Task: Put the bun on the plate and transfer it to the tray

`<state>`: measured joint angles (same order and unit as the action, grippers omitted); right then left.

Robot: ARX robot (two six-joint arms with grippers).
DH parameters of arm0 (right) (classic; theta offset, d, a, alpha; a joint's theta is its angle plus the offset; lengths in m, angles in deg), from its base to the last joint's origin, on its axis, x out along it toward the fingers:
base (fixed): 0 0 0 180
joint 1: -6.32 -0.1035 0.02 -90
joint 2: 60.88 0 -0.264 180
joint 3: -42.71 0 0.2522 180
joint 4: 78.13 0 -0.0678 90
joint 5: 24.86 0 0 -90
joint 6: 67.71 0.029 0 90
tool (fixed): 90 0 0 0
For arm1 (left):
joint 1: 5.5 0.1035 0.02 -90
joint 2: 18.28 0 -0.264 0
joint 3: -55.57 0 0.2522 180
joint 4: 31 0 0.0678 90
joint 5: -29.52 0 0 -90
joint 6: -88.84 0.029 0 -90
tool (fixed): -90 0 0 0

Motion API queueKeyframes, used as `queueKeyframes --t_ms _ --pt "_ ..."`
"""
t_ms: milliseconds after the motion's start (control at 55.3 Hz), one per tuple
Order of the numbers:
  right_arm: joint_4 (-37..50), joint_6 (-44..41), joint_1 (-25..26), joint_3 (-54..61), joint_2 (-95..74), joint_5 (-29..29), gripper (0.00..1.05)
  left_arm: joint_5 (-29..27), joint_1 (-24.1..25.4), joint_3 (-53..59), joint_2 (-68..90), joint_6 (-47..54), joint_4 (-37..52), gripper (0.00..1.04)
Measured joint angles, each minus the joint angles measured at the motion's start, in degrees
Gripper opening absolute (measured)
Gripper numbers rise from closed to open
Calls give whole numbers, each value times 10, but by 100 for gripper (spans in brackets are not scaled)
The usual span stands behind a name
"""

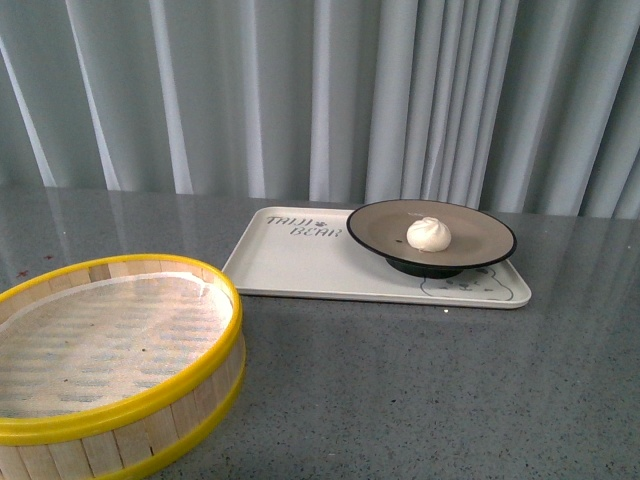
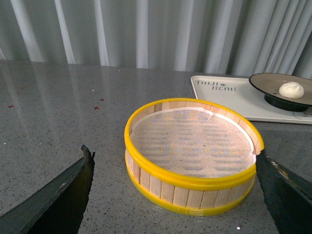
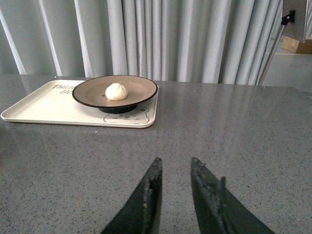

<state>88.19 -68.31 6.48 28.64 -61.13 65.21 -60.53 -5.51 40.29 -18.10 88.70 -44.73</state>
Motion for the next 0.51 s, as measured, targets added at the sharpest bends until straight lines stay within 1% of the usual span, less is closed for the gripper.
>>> queueKeyframes --t_ms 127,145,181,199,235,343,362,416,506 --pt "0 0 0 0 0 0 48 0 0 0 0 0 0 98" --pt "0 0 0 0 0 0 50 0 0 0 0 0 0 98" --pt "0 0 0 0 0 0 57 0 0 0 0 0 0 98" --pt "0 0 0 0 0 0 59 0 0 0 0 0 0 98" --pt "0 0 0 0 0 0 69 0 0 0 0 0 0 98" --pt "0 0 0 0 0 0 96 0 0 0 0 0 0 98" --pt "0 0 0 0 0 0 98 0 0 0 0 0 0 98" --pt "0 1 0 0 0 0 96 0 0 0 0 0 0 98" --pt "0 1 0 0 0 0 96 0 0 0 0 0 0 98"
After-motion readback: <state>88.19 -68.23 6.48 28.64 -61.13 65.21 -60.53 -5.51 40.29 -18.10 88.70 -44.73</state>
